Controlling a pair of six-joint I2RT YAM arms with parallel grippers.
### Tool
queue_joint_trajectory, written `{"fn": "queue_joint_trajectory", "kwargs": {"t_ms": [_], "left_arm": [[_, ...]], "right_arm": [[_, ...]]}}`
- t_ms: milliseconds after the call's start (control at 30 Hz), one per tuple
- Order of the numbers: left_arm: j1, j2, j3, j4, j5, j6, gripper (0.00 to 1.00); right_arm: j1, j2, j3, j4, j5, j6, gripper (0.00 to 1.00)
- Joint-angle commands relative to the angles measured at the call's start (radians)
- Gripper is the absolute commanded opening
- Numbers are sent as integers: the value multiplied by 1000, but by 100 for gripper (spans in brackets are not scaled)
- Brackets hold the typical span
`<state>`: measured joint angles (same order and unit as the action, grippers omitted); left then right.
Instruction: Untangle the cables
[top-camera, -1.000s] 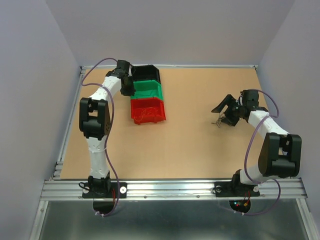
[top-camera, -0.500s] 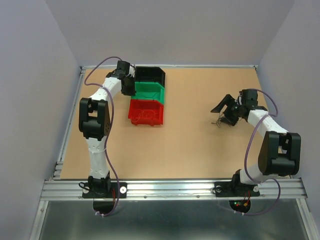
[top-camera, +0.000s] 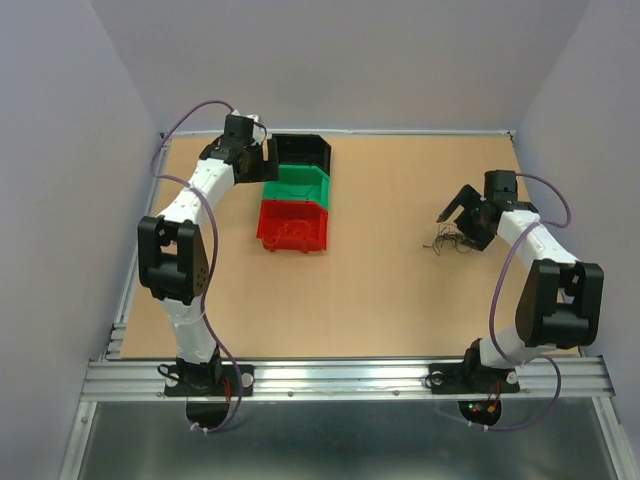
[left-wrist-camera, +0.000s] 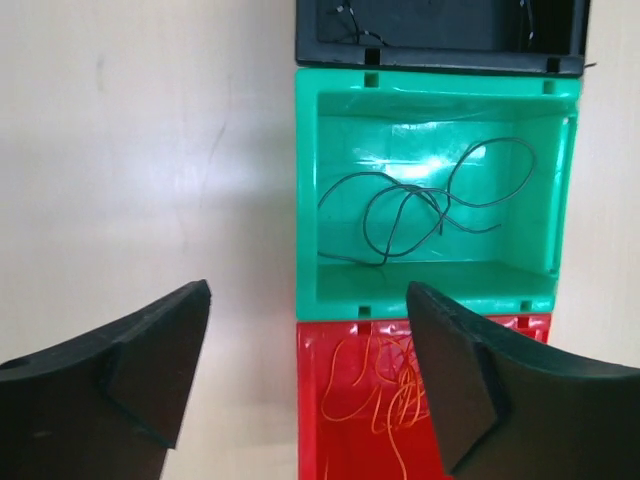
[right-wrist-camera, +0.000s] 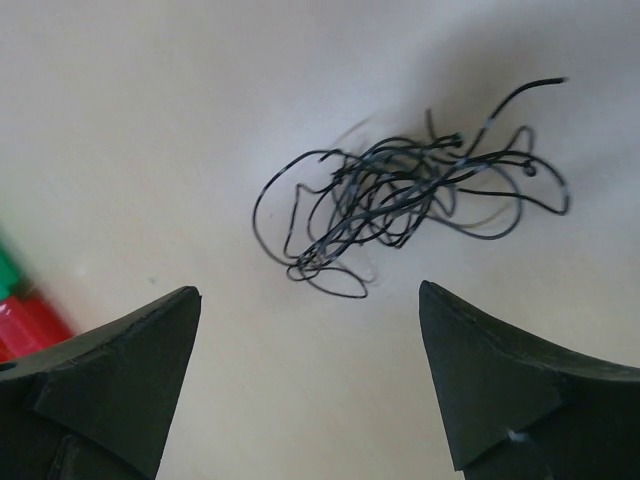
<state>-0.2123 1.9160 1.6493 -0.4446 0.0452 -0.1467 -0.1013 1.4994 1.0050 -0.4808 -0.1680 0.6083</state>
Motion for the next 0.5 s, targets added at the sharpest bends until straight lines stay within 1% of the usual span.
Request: {"fn": "queue_joint_trajectory", "kwargs": {"t_ms": [0,67,133,200,233,300,333,367,433,467], "left_arm": [[-1,-193,-77,76,-119,-62,99],[-1,-253,-135,99,-169,-77,99],[-1,-336,-198,141,-191,-100,99],[8,-415,-250,180,-224,-141,99],[17,-443,-311,193,-232,-196,99],[45,-538,-388,274,-177,-215,99],[54,-575,-429,315,-145,-218,99],[54,-642,-503,389,-87,-215,99],[53,-692,-572,440,-1,-215,99],[51,-706,-579,467,21,-209,99]], "right_arm": [[0,39,90,-97,214,56,95],[-5,57,99,-102,208,73,95],[-8,97,113,-101,203,85,92],[-8,145,122,-101,209,81,87],[-8,162,138,-101,203,74,83],[-8,191,152,-102,185,65,61],[-5,209,158,-98,147,51,50],[12,222,178,-94,136,35,31],[34,243,210,-96,86,9,11],[46,255,240,-97,61,-2,1]]}}
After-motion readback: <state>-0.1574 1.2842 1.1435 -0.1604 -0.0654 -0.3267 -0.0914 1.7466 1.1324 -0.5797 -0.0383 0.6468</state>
